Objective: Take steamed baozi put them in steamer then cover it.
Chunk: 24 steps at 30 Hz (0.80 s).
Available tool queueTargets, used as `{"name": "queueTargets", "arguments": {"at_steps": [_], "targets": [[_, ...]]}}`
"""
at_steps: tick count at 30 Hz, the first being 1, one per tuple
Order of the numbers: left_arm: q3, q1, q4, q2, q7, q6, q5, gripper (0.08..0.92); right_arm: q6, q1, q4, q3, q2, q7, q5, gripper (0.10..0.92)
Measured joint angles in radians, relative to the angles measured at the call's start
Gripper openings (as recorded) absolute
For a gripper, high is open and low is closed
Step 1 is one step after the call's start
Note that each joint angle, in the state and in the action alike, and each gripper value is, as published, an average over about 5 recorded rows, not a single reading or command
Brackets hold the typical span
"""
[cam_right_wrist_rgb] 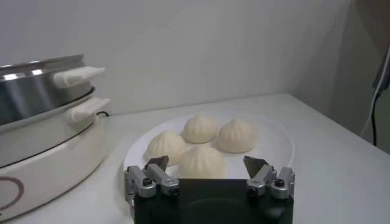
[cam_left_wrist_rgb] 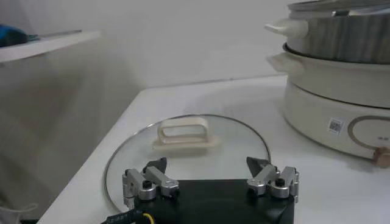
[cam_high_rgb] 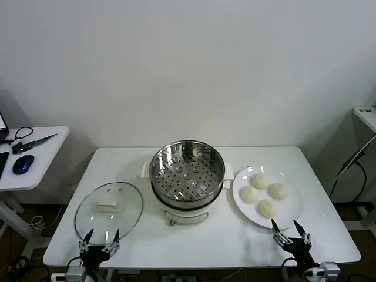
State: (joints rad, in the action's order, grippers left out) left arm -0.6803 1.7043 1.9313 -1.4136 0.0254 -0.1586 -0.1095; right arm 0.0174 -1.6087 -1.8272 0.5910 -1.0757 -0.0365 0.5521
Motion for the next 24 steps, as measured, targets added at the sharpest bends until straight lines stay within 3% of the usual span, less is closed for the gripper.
{"name": "queueTargets", "arguments": {"at_steps": [6, 11, 17, 24], "targets": [[0.008, 0.002, 0.002, 0.009, 0.0, 0.005, -0.006, 0.823, 0.092, 0.141, 0.032, -0.032, 0.094, 0.031, -0.055, 0.823], [0.009, 0.003, 0.002, 0.018, -0.004, 0.011, -0.015, 0.823, 0.165, 0.368, 0.115, -0.15, 0.252, 0.141, -0.101, 0.823], [0.01, 0.0, -0.003, 0.025, -0.005, 0.014, -0.02, 0.823, 0.18, 0.746, 0.275, -0.446, 0.425, 0.366, -0.17, 0.823], [0.022, 0.001, 0.003, 0.022, -0.003, 0.015, -0.02, 0.823, 0.072, 1.212, 0.502, -0.909, 0.507, 0.711, -0.292, 0.823]]}}
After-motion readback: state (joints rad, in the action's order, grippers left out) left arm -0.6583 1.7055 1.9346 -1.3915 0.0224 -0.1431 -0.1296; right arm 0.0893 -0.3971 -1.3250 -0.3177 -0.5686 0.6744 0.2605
